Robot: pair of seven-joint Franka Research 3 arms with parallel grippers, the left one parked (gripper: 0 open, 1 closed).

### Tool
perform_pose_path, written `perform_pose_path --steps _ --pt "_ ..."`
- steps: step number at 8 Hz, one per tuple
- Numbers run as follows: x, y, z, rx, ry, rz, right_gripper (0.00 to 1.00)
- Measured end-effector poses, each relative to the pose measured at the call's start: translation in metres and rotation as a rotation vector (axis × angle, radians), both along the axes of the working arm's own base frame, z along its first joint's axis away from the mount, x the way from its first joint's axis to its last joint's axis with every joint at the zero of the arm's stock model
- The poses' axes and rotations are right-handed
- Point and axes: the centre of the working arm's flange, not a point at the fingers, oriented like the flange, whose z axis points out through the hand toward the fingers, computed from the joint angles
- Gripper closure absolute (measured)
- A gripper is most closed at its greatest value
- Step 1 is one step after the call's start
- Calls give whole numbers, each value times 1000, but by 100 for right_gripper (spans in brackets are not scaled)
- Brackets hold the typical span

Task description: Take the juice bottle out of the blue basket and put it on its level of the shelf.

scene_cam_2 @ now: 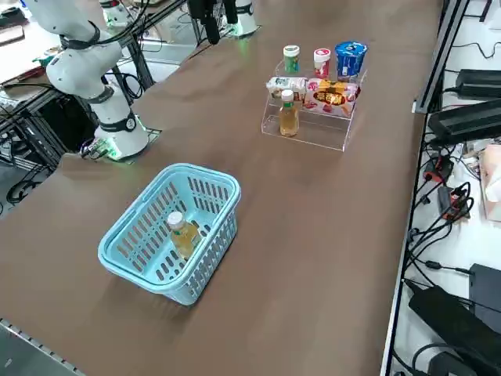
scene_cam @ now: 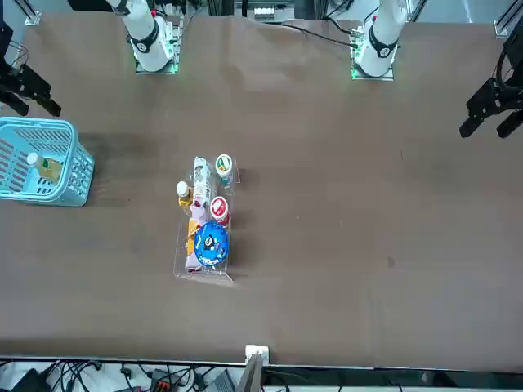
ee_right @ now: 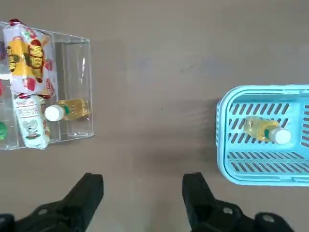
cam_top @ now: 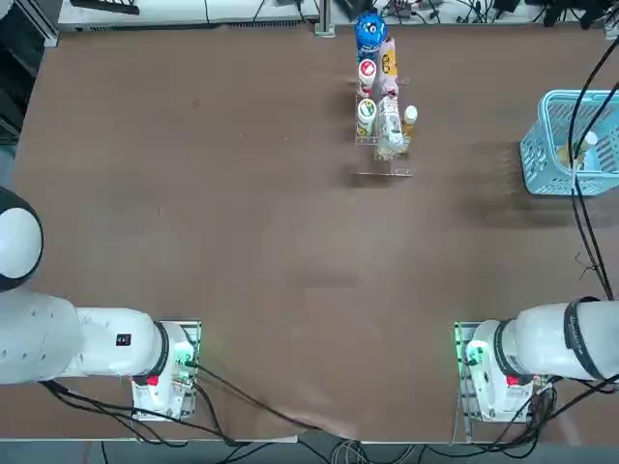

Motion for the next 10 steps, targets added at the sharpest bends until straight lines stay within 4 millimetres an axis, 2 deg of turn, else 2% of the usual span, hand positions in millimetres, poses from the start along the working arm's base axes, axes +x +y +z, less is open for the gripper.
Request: perform_pose_path --steps 1,3,7,10 --pt "5 -17 -10 -9 10 -21 0" --pt "12 -64 -35 -72 7 -32 0" --pt "2 -163 -104 -95 17 -92 0" --pt "-1 -211 -142 -94 41 -84 0"
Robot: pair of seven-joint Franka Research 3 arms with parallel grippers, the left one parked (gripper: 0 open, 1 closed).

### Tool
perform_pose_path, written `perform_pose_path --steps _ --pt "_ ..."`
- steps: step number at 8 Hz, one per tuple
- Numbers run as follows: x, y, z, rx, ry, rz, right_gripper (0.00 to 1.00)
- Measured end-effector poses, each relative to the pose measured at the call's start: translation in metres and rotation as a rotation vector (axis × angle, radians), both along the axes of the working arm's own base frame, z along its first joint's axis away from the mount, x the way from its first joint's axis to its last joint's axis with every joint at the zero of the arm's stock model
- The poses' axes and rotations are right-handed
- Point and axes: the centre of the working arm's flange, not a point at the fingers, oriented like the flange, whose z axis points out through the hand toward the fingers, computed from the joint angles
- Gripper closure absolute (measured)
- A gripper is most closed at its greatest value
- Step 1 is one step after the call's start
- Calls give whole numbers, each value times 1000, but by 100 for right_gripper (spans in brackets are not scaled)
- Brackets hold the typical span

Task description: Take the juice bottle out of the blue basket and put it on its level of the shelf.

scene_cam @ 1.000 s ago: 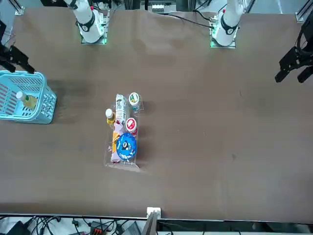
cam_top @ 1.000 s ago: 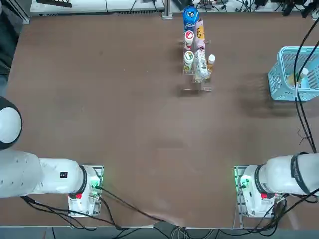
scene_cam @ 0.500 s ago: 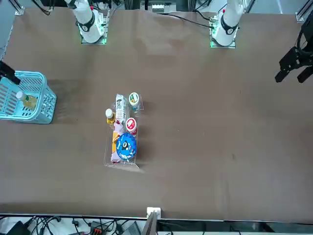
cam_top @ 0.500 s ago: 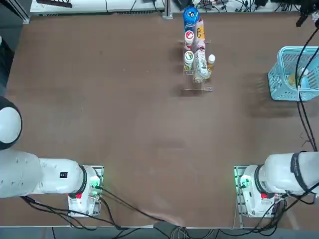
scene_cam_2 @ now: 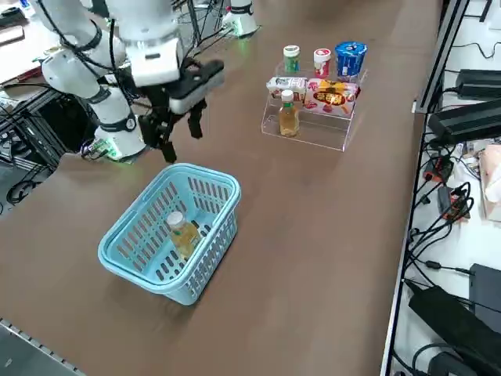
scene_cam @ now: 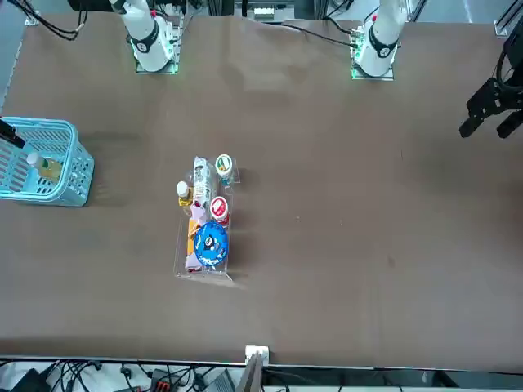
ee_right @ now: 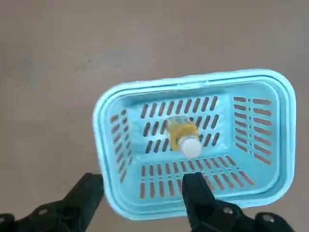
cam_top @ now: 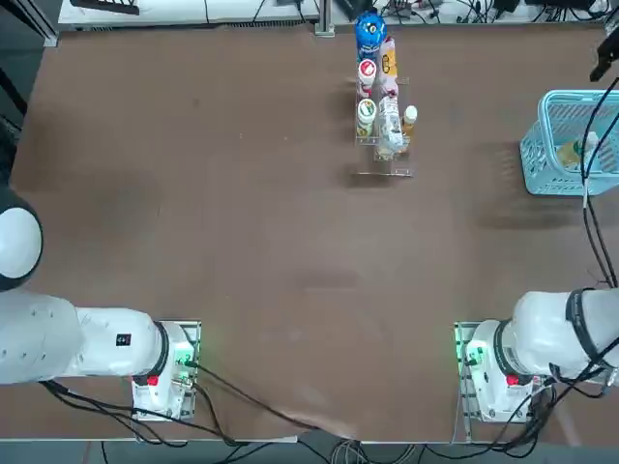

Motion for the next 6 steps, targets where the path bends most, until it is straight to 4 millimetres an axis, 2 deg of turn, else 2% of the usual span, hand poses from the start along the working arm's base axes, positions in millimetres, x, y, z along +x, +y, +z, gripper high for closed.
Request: perform_pose_path --steps 3,6 --pt "-4 -40 -39 -9 -7 36 0" --pt "-9 -52 -72 8 8 16 0"
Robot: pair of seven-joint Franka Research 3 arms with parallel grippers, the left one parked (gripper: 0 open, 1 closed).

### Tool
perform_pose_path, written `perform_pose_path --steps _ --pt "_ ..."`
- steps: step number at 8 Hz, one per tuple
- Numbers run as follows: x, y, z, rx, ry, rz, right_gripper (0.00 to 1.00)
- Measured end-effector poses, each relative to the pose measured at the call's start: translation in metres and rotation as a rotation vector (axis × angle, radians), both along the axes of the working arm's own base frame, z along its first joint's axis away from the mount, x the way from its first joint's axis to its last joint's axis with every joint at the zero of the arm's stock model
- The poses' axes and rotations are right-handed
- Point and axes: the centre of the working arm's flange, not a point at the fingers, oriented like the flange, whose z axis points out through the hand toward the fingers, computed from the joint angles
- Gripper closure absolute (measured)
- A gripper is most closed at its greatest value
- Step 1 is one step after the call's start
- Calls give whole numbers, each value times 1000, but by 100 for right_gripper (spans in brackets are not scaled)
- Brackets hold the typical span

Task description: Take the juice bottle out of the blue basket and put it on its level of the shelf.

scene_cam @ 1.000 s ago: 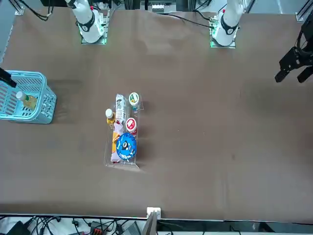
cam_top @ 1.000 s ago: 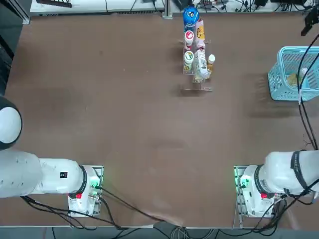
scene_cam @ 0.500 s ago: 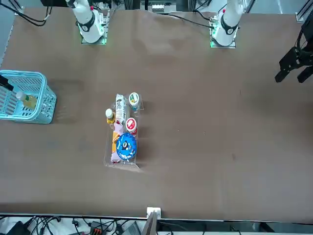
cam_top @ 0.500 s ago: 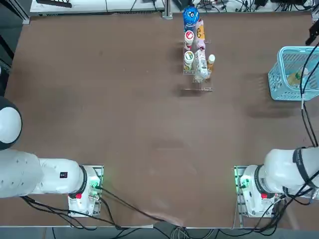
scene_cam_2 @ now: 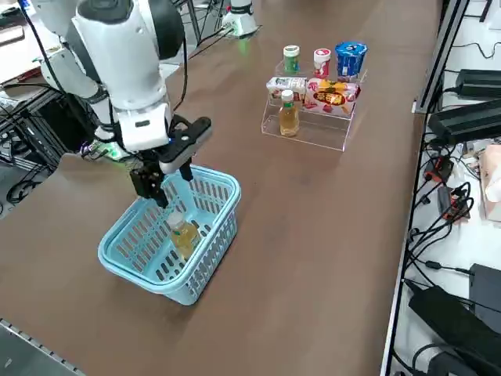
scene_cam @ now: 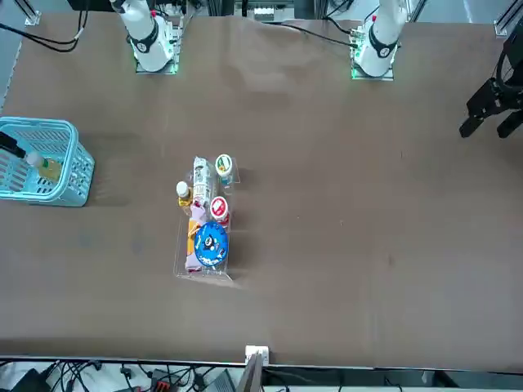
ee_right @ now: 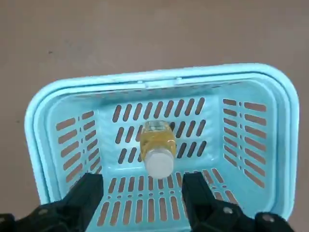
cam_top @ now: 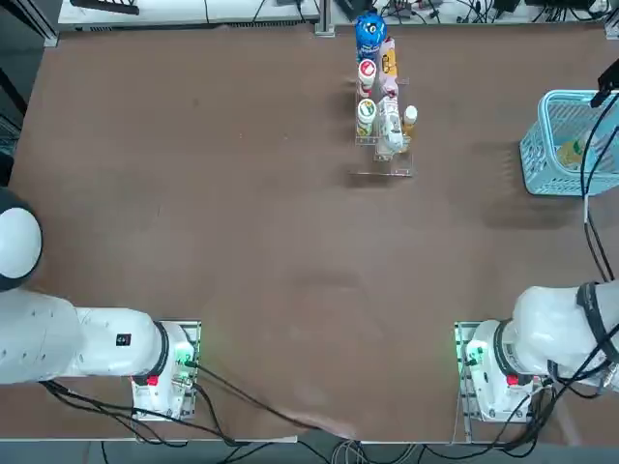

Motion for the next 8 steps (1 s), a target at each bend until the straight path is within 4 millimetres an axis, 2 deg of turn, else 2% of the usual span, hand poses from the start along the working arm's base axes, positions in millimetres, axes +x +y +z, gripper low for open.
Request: perform_pose_path --steps 6,8 --pt "5 -3 -27 3 5 -1 0" --pt "2 -3 -41 -4 -9 -1 0"
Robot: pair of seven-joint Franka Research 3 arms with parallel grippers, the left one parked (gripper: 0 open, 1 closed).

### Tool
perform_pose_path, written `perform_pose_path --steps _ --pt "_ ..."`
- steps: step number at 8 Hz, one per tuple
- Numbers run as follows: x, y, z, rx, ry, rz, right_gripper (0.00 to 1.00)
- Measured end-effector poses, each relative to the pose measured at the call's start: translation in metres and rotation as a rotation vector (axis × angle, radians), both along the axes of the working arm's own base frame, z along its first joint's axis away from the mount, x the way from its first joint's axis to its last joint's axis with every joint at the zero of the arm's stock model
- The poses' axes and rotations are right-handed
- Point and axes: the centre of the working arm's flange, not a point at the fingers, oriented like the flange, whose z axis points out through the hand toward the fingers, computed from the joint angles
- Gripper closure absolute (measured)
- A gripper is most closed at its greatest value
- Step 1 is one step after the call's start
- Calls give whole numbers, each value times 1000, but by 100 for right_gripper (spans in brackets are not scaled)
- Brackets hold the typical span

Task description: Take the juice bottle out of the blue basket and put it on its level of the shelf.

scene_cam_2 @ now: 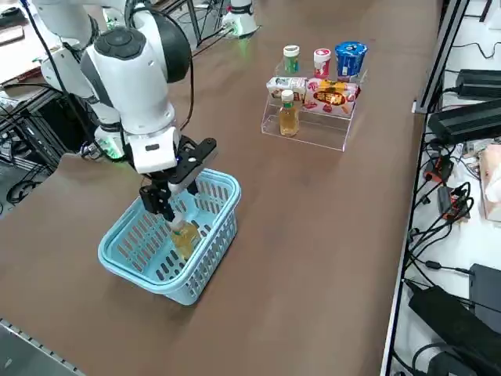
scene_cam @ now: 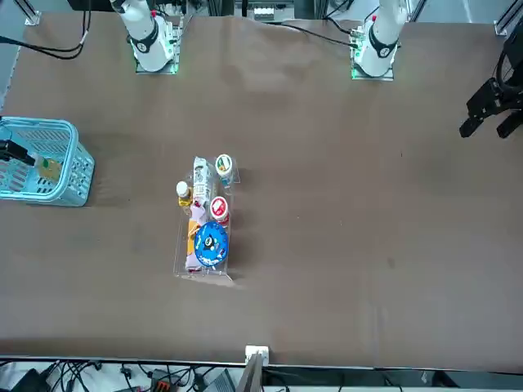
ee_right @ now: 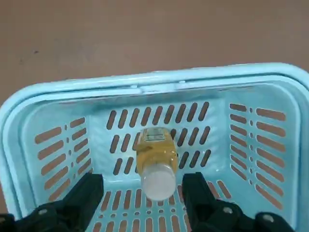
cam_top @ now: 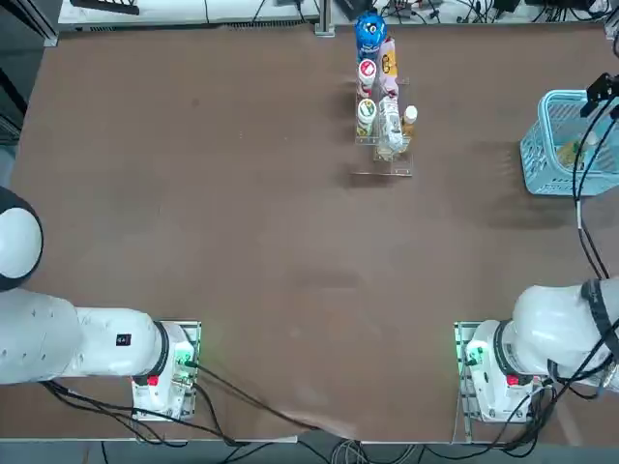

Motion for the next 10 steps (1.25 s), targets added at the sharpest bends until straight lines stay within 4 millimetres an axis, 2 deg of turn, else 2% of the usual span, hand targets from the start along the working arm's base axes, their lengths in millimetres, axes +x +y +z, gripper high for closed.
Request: perform_pose_path --steps 6,10 --pt "-16 -8 -28 21 -14 -12 0" --pt "-15 -13 -43 34 -21 -4 0"
